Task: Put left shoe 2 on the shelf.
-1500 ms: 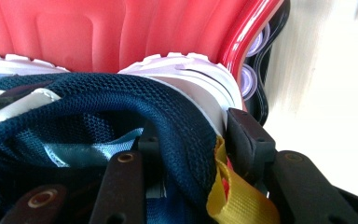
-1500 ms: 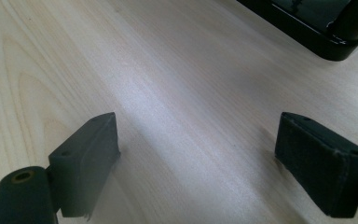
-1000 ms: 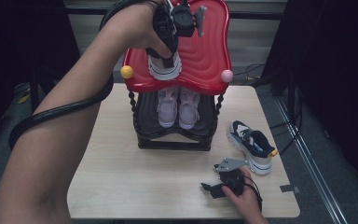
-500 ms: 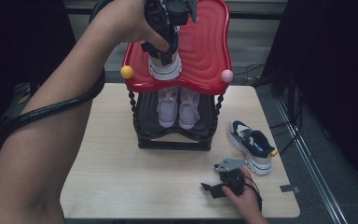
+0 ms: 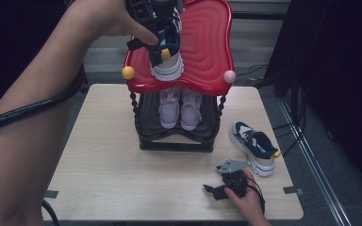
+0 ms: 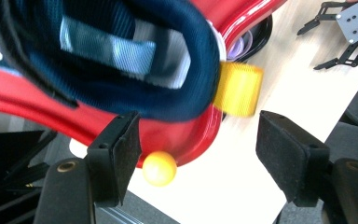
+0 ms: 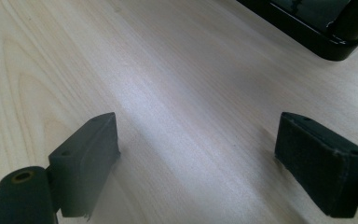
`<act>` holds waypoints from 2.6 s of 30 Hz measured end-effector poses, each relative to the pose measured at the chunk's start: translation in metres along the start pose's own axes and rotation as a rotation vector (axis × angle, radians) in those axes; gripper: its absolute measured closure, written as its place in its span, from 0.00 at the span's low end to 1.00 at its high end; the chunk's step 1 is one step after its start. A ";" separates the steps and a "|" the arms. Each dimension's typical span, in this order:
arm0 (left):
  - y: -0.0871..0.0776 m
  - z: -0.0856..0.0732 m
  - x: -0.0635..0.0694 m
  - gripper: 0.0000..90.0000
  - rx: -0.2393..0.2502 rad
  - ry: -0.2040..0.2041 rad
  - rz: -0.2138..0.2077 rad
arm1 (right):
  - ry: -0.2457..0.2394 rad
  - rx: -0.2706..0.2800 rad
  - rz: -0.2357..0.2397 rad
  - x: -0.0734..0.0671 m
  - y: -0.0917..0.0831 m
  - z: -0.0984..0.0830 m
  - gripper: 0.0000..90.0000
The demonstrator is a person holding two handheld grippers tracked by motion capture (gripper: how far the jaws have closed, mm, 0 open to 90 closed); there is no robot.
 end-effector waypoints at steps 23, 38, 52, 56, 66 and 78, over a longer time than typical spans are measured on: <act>0.013 -0.054 0.003 0.28 -0.047 -0.098 -0.113 | 0.001 -0.001 0.000 0.000 0.000 0.000 0.15; 0.037 -0.095 0.008 0.28 -0.117 -0.125 -0.144 | 0.002 -0.001 -0.001 0.000 0.000 0.000 0.15; 0.061 -0.126 0.017 0.28 -0.125 -0.154 -0.164 | 0.001 -0.004 -0.002 0.000 0.000 0.000 0.15; 0.072 -0.137 0.020 0.28 -0.138 -0.167 -0.177 | 0.001 -0.005 -0.002 0.000 0.000 0.000 0.15; 0.101 -0.160 0.029 0.28 -0.184 -0.166 -0.163 | 0.001 -0.002 -0.003 0.000 0.000 0.000 0.15; 0.144 -0.179 0.042 0.28 -0.173 -0.182 -0.218 | 0.001 -0.002 -0.002 0.000 0.000 0.000 0.15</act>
Point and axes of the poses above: each handheld gripper's, and its own axes: y roughly forward along the jaws, z roughly out of its top, x roughly to its right, the point moved 7 cm from there along y, roughly forward along the jaws, and after that the axes turned 2 degrees about y, right-handed, at the moved point
